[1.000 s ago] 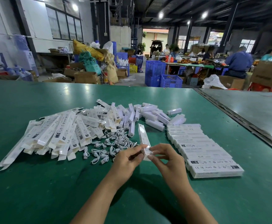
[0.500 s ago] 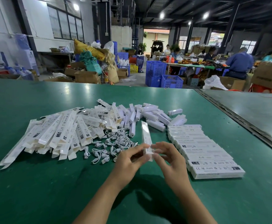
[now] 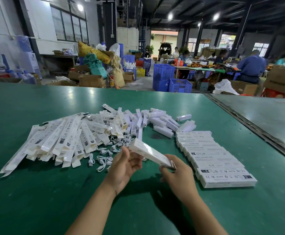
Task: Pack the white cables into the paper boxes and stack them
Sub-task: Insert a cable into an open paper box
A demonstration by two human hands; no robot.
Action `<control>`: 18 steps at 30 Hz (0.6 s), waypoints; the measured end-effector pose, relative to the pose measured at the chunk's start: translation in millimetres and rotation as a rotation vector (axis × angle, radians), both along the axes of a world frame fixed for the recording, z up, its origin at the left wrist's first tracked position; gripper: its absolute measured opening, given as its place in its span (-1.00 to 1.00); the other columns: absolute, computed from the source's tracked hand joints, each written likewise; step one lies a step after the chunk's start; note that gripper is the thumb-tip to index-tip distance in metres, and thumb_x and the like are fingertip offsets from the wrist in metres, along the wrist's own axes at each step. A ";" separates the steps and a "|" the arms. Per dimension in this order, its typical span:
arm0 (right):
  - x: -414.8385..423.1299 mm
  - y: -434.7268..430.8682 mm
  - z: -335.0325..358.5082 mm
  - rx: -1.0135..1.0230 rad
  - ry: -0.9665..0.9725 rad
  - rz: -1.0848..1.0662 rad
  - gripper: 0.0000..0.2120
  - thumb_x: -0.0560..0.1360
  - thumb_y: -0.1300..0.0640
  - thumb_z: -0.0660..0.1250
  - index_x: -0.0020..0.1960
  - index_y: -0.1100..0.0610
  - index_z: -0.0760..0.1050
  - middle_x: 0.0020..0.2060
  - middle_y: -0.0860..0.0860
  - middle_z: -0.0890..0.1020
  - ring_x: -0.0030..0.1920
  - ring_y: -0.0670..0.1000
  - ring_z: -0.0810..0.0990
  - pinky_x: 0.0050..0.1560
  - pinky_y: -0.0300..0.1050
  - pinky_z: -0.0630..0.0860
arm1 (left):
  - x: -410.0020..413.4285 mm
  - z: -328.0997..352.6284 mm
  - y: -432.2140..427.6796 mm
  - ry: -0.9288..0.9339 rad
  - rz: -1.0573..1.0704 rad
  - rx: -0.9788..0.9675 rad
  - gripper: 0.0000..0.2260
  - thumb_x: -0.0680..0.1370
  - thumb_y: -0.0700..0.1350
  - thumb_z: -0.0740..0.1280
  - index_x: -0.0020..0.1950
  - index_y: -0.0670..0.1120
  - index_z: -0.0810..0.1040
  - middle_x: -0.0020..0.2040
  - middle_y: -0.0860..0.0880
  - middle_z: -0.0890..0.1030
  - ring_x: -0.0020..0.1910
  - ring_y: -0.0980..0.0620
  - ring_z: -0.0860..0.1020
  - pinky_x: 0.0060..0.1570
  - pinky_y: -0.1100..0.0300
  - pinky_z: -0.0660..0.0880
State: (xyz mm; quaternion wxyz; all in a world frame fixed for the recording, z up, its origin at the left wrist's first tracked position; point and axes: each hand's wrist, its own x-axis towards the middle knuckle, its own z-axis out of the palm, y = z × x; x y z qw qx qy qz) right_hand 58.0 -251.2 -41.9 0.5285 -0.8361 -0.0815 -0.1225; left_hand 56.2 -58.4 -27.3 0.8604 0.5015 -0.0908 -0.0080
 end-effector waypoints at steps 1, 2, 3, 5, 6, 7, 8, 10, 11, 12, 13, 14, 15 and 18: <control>-0.9 1.4 -0.3 0.034 0.014 0.024 -0.68 0.46 0.22 0.41 -0.02 -0.21 0.54 -0.19 -0.06 0.66 -0.44 0.00 0.66 -0.35 -0.26 0.53 | -1.2 -2.4 -2.7 -0.043 0.046 0.080 -0.25 0.12 0.41 0.56 0.03 -0.15 0.59 -0.21 -0.04 0.61 -0.24 0.05 0.56 -0.18 0.17 0.55; -1.5 2.9 -0.3 0.046 0.019 0.045 -0.69 0.46 0.22 0.41 -0.01 -0.20 0.56 -0.21 -0.09 0.66 -0.48 0.01 0.65 -0.41 -0.31 0.49 | -2.6 -4.5 -7.5 -0.086 0.085 0.197 -0.40 0.21 0.35 0.57 -0.01 -0.08 0.60 -0.22 0.01 0.62 -0.23 0.07 0.56 -0.17 0.19 0.54; -1.6 3.9 -0.9 0.035 0.021 0.065 -0.71 0.46 0.22 0.41 0.00 -0.18 0.57 -0.21 -0.13 0.66 -0.51 0.02 0.63 -0.45 -0.32 0.46 | -3.6 -6.3 -13.7 -0.118 0.115 0.306 -0.57 0.31 0.24 0.57 -0.03 -0.03 0.62 -0.22 0.05 0.65 -0.20 0.10 0.58 -0.16 0.24 0.54; -2.0 6.7 -2.2 0.017 0.033 0.114 -0.70 0.44 0.23 0.40 0.03 -0.15 0.59 -0.19 -0.17 0.66 -0.53 0.04 0.62 -0.47 -0.27 0.49 | -2.2 -10.9 -27.1 -0.092 0.169 0.361 -0.79 0.41 -0.12 0.57 -0.01 -0.04 0.63 -0.17 0.05 0.72 -0.12 0.08 0.65 -0.14 0.30 0.55; -3.1 8.4 -2.8 0.017 0.041 0.138 -0.68 0.43 0.23 0.40 0.07 -0.15 0.59 -0.16 -0.19 0.66 -0.52 0.04 0.62 -0.46 -0.22 0.53 | -0.9 -12.8 -32.2 -0.080 0.212 0.371 -0.81 0.42 -0.25 0.55 -0.05 -0.05 0.65 -0.17 0.04 0.73 -0.13 0.07 0.68 -0.13 0.32 0.55; -3.4 9.1 -4.0 -0.009 0.030 0.146 -0.64 0.42 0.22 0.39 0.13 -0.14 0.57 -0.13 -0.21 0.66 -0.47 0.02 0.63 -0.41 -0.16 0.57 | -0.5 -13.1 -35.4 -0.077 0.268 0.392 -0.82 0.42 -0.31 0.52 -0.10 -0.05 0.67 -0.19 0.03 0.74 -0.16 0.09 0.69 -0.15 0.34 0.54; -2.2 8.8 -5.7 -0.064 -0.002 0.132 -0.58 0.41 0.21 0.38 0.21 -0.11 0.53 -0.07 -0.24 0.65 -0.38 -0.02 0.64 -0.30 -0.12 0.60 | -0.5 -12.7 -36.3 -0.073 0.317 0.397 -0.82 0.43 -0.33 0.51 -0.14 -0.06 0.68 -0.21 0.03 0.74 -0.19 0.11 0.69 -0.17 0.36 0.53; 6.1 6.8 -10.0 -0.241 -0.069 0.032 -0.49 0.41 0.16 0.37 0.33 -0.07 0.43 0.09 -0.22 0.60 -0.27 -0.13 0.59 -0.07 -0.14 0.52 | 2.7 -13.4 -30.1 -0.055 0.399 0.335 -0.89 0.45 -0.30 0.50 -0.12 -0.10 0.67 -0.21 0.02 0.73 -0.21 0.13 0.68 -0.19 0.37 0.53; 11.6 5.9 -11.4 -0.283 -0.069 -0.029 -0.49 0.43 0.15 0.36 0.36 -0.05 0.39 0.15 -0.17 0.56 -0.25 -0.16 0.57 -0.05 -0.17 0.45 | 4.6 -13.9 -25.1 -0.047 0.449 0.291 -0.92 0.46 -0.27 0.50 -0.11 -0.12 0.67 -0.22 0.03 0.73 -0.22 0.13 0.68 -0.19 0.37 0.53; 17.2 5.8 -12.7 -0.294 -0.048 -0.071 -0.52 0.47 0.14 0.34 0.38 -0.03 0.37 0.20 -0.14 0.52 -0.21 -0.18 0.54 -0.04 -0.19 0.40 | 7.0 -14.5 -20.5 -0.030 0.503 0.247 -0.94 0.47 -0.23 0.50 -0.10 -0.12 0.66 -0.22 0.04 0.72 -0.22 0.14 0.67 -0.20 0.35 0.54; 22.5 6.6 -14.3 -0.304 -0.022 -0.092 -0.56 0.52 0.10 0.32 0.38 0.00 0.37 0.26 -0.11 0.48 -0.14 -0.20 0.52 -0.01 -0.21 0.36 | 9.7 -15.9 -16.1 0.002 0.554 0.200 -0.94 0.48 -0.20 0.50 -0.09 -0.11 0.66 -0.22 0.05 0.72 -0.23 0.14 0.66 -0.20 0.33 0.55; 27.5 8.0 -16.6 -0.323 0.001 -0.097 -0.59 0.56 0.03 0.29 0.39 0.01 0.37 0.30 -0.09 0.45 -0.03 -0.19 0.50 0.04 -0.21 0.35 | 12.3 -16.1 -12.9 0.049 0.600 0.149 -0.95 0.49 -0.18 0.49 -0.08 -0.10 0.66 -0.21 0.05 0.72 -0.22 0.13 0.67 -0.20 0.30 0.57; 32.5 9.2 -19.7 -0.348 0.018 -0.084 -0.60 0.58 -0.05 0.26 0.39 0.01 0.38 0.32 -0.08 0.43 0.09 -0.13 0.49 0.10 -0.19 0.35 | 15.0 -16.3 -10.2 0.101 0.638 0.093 -0.96 0.50 -0.17 0.48 -0.08 -0.10 0.66 -0.21 0.04 0.73 -0.20 0.10 0.68 -0.19 0.28 0.59; 47.5 12.0 -23.8 -0.432 0.038 -0.009 -0.54 0.60 -0.21 0.15 0.41 -0.01 0.37 0.34 -0.08 0.46 0.32 -0.05 0.39 0.24 -0.12 0.34 | 20.4 -16.7 -4.4 0.176 0.710 -0.015 -0.97 0.54 -0.17 0.45 -0.10 -0.08 0.65 -0.23 0.06 0.72 -0.24 0.09 0.68 -0.27 0.28 0.59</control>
